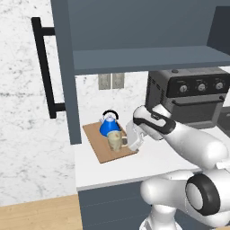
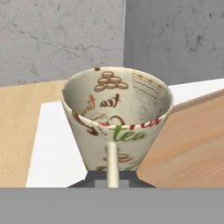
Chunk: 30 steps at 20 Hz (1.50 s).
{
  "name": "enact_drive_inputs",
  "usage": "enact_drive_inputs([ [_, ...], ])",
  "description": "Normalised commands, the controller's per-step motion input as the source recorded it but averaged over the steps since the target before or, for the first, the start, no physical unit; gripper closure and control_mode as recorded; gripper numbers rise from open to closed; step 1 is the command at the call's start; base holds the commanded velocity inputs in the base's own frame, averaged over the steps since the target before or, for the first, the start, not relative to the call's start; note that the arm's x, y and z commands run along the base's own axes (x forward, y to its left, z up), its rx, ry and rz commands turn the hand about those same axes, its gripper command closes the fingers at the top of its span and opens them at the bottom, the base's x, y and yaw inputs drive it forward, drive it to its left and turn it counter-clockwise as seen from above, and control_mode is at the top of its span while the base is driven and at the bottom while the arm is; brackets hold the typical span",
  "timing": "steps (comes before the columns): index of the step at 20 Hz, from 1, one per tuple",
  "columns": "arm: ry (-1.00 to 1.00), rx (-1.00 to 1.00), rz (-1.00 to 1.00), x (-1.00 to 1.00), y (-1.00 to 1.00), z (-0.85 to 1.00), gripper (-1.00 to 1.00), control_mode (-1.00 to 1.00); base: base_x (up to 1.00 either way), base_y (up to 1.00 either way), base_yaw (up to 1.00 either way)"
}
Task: Pick the kettle from the counter and place it on the tray. Then pick the mug from the cabinet and place it on the tray. Then close the cabinet doors.
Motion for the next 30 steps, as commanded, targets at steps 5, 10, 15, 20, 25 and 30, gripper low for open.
enact_drive_inputs([
  [5,0.00,0.00,0.00,0.31,0.01,-0.31,1.00,-1.00,0.00,0.00,0.00],
  [10,0.00,0.00,0.00,0.20,0.00,-0.32,1.00,-1.00,0.00,0.00,0.00],
  [15,-0.02,0.00,0.00,0.21,0.00,-0.28,1.00,-1.00,0.00,0.00,0.00],
  [20,-0.07,-0.02,0.00,0.20,0.00,-0.21,1.00,-1.00,0.00,0.00,0.00],
  [25,-0.11,-0.02,0.00,0.15,0.00,-0.16,1.00,-1.00,0.00,0.00,0.00],
  [30,-0.07,0.00,0.00,0.08,0.00,-0.16,1.00,-1.00,0.00,0.00,0.00],
])
